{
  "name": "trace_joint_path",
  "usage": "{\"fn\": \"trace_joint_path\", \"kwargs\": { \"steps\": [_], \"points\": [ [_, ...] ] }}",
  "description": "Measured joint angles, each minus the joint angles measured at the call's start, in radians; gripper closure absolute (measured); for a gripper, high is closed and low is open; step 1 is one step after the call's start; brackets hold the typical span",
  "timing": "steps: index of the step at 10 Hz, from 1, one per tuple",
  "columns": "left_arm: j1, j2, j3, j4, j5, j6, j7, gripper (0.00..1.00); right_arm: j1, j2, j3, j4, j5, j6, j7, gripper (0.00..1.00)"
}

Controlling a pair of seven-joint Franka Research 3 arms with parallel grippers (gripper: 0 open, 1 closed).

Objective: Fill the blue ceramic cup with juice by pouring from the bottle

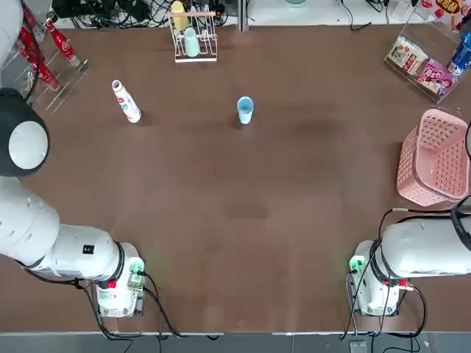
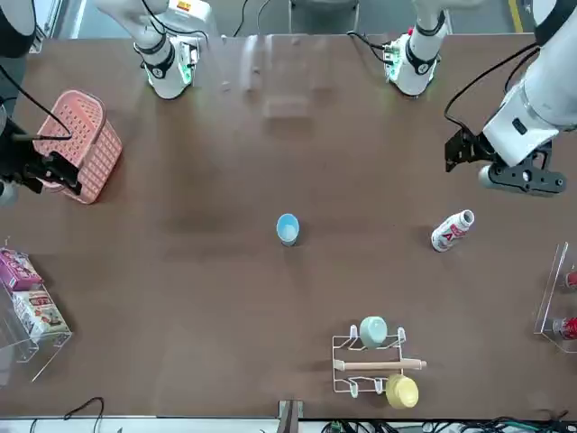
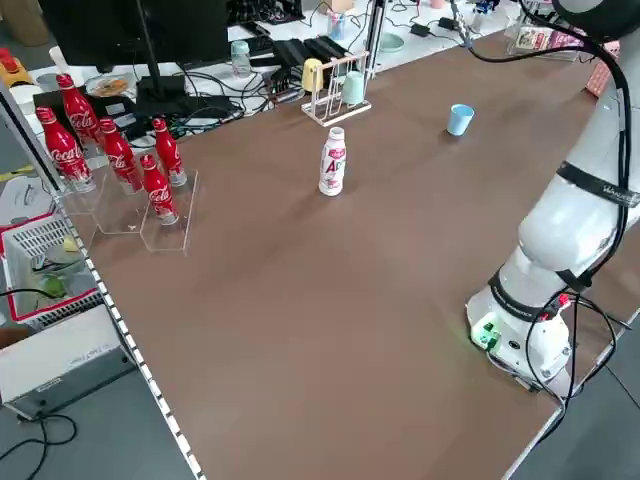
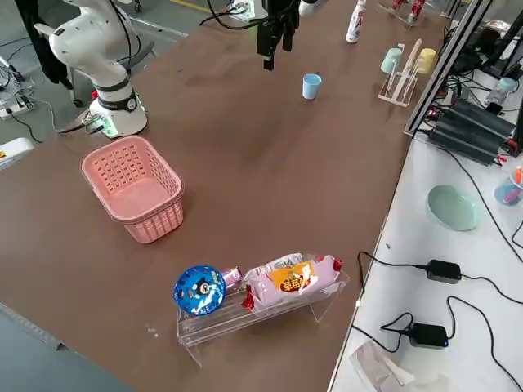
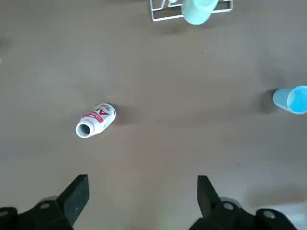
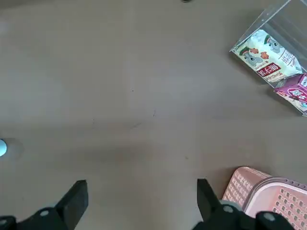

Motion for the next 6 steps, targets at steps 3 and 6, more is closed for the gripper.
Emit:
{"fn": "trace_joint_path", "kwargs": {
  "steps": [3, 6],
  "points": [
    [0.013, 0.0, 0.009, -0.001, 0.007, 0.0, -0.02, 0.0, 0.0, 0.0, -0.001, 0.0, 0.0, 0.0, 0.0, 0.0],
    [0.013, 0.0, 0.009, -0.002, 0.032, 0.0, -0.035, 0.0, 0.0, 0.0, -0.002, 0.0, 0.0, 0.001, 0.0, 0.0]
  ]
}}
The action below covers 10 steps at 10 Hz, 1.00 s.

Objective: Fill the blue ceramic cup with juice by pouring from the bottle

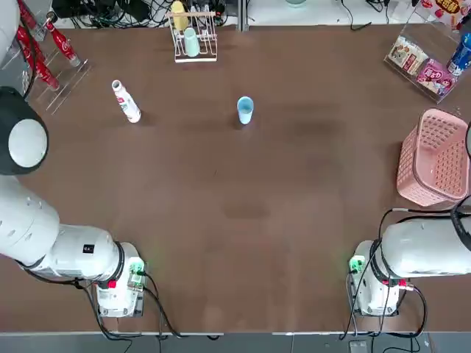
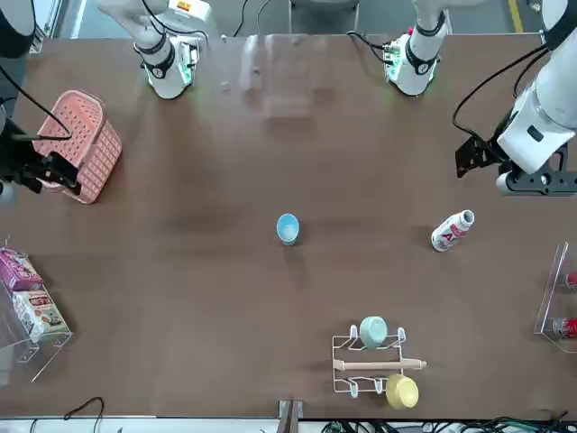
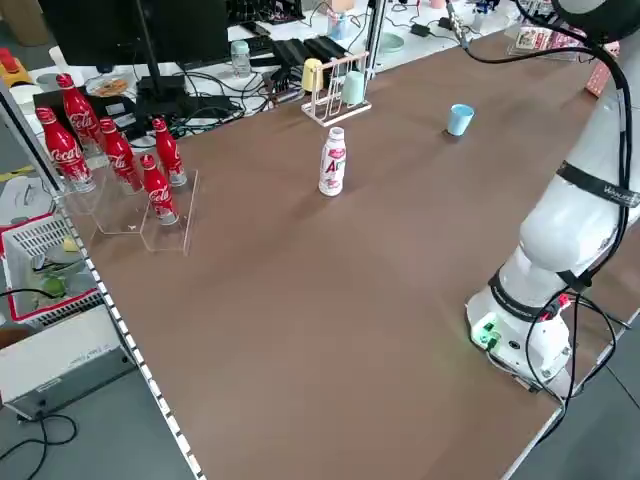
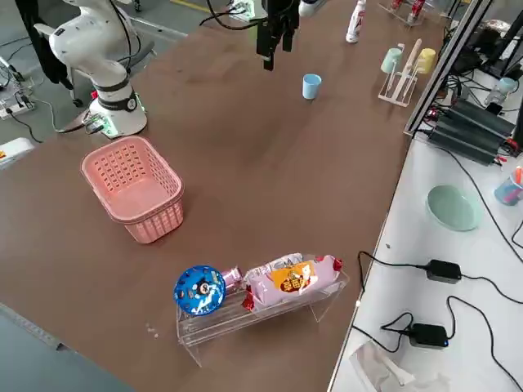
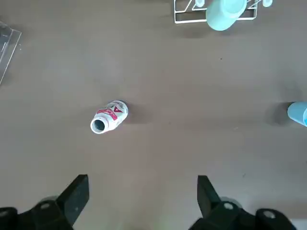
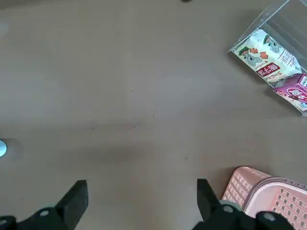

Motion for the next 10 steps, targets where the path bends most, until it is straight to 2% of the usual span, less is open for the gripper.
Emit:
{"fn": "trace_joint_path", "kwargs": {
  "steps": [10],
  "points": [
    [0.073, -0.025, 0.01, -0.007, 0.003, 0.038, 0.077, 0.0, 0.0, 0.0, -0.004, 0.0, 0.002, 0.008, 0.0, 0.0]
  ]
}}
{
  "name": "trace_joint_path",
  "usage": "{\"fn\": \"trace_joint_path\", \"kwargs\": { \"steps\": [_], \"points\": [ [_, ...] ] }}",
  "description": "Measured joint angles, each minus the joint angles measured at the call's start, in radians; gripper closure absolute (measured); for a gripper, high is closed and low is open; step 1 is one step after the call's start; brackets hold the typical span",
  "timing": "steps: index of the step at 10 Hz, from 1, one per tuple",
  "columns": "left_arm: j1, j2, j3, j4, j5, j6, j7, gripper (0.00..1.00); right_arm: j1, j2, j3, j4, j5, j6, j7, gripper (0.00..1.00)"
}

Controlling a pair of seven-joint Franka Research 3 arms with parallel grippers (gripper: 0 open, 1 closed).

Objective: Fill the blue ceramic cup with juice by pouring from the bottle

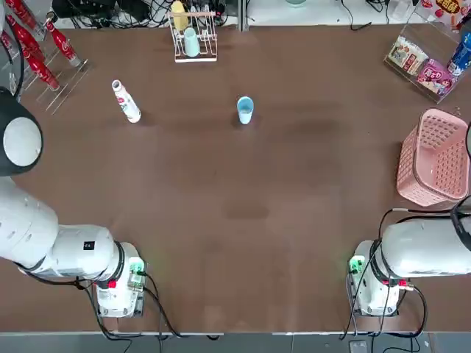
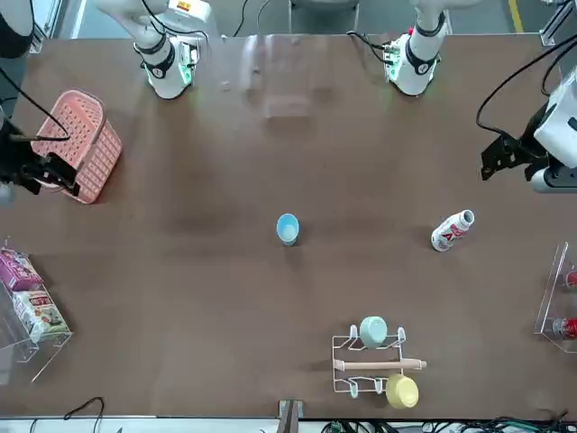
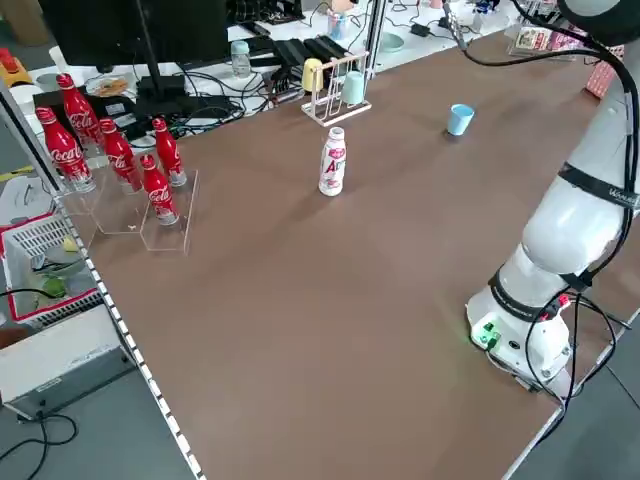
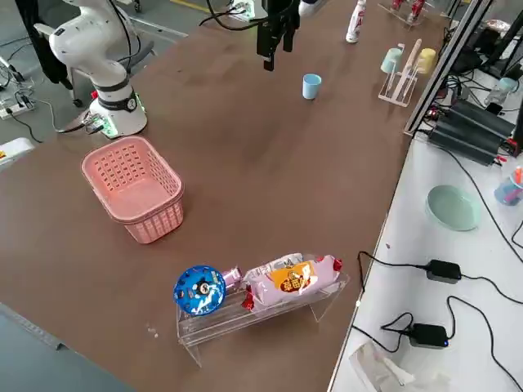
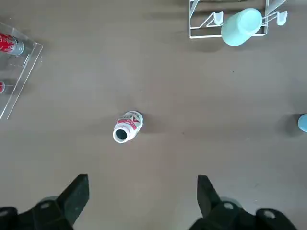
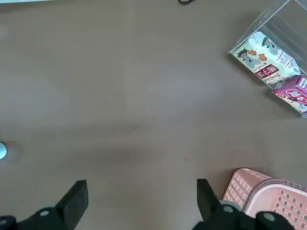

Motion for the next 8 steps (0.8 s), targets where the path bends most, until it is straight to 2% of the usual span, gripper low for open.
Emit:
{"fn": "trace_joint_path", "kwargs": {
  "steps": [5, 8],
  "points": [
    [0.0, -0.003, -0.005, -0.003, -0.027, -0.073, 0.026, 0.0, 0.0, 0.0, -0.001, 0.0, 0.001, 0.0, 0.0, 0.0],
    [0.0, -0.015, -0.005, -0.003, -0.038, -0.081, 0.026, 0.0, 0.0, 0.0, -0.001, 0.0, 0.001, 0.001, 0.0, 0.0]
  ]
}}
